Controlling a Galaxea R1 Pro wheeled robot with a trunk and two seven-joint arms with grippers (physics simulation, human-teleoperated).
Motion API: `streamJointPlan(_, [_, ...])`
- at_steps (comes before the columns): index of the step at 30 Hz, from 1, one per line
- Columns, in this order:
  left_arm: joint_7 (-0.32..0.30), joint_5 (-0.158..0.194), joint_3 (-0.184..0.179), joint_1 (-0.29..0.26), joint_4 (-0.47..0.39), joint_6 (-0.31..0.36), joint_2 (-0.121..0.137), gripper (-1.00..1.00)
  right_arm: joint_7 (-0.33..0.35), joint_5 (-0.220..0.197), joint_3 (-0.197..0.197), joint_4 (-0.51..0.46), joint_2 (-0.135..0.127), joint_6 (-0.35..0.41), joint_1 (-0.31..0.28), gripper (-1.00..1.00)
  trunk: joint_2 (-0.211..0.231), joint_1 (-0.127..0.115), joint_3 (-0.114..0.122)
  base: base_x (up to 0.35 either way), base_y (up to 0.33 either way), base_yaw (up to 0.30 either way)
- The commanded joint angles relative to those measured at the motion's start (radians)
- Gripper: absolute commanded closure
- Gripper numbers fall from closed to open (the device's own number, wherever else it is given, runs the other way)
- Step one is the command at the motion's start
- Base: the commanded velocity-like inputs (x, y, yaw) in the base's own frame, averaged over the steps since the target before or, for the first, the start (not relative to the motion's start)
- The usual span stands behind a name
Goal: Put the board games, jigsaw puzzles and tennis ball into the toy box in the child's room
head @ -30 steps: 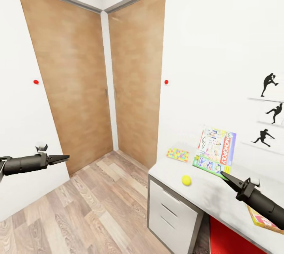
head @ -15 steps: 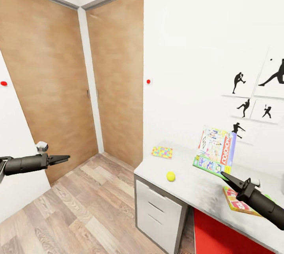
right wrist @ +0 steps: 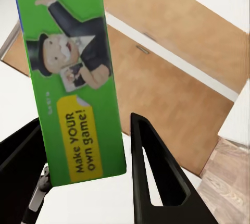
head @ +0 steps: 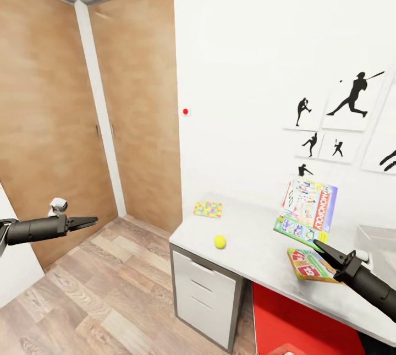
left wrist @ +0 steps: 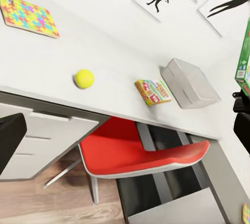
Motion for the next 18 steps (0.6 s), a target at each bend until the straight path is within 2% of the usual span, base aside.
streamJointPlan(1, [-0.006,-0.004,0.001,0.000,0.000,0.011,0.000,-1.00,0.004,-0.004,-0.001,0.001,0.000,0.006,-0.001,1.00,-0.001,0.000,-0.001,0.000,0.000,-0.242])
streamJointPlan(18, [-0.006,-0.004,0.001,0.000,0.000,0.011,0.000,-1.00,0.003,-0.004,-0.002,0.002,0.000,0.006,-0.001,1.00,-0.001,0.000,-0.018,0.000,0.000,-0.242])
